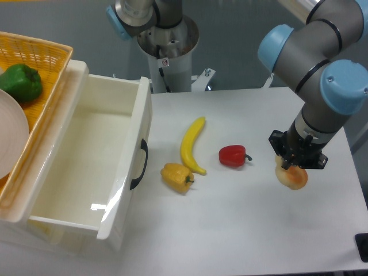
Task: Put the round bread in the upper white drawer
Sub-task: 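Lift the held round bread bun with the gripper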
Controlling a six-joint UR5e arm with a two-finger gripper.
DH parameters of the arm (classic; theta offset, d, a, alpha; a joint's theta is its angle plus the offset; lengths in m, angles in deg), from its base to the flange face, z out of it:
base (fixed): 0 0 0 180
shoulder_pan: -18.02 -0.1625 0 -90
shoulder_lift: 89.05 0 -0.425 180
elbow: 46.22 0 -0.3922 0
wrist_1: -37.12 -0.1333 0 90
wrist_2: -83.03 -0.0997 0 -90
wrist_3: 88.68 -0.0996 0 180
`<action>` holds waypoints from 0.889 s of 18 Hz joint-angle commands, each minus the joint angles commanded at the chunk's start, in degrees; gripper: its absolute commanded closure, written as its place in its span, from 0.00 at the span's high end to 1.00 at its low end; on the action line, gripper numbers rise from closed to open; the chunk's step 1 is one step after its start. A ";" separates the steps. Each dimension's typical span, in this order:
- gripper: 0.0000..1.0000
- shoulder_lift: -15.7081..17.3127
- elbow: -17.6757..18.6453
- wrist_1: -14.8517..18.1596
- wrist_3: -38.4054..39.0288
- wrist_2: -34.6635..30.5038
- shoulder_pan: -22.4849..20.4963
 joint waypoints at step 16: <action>0.01 6.06 0.17 -0.09 14.04 8.52 4.30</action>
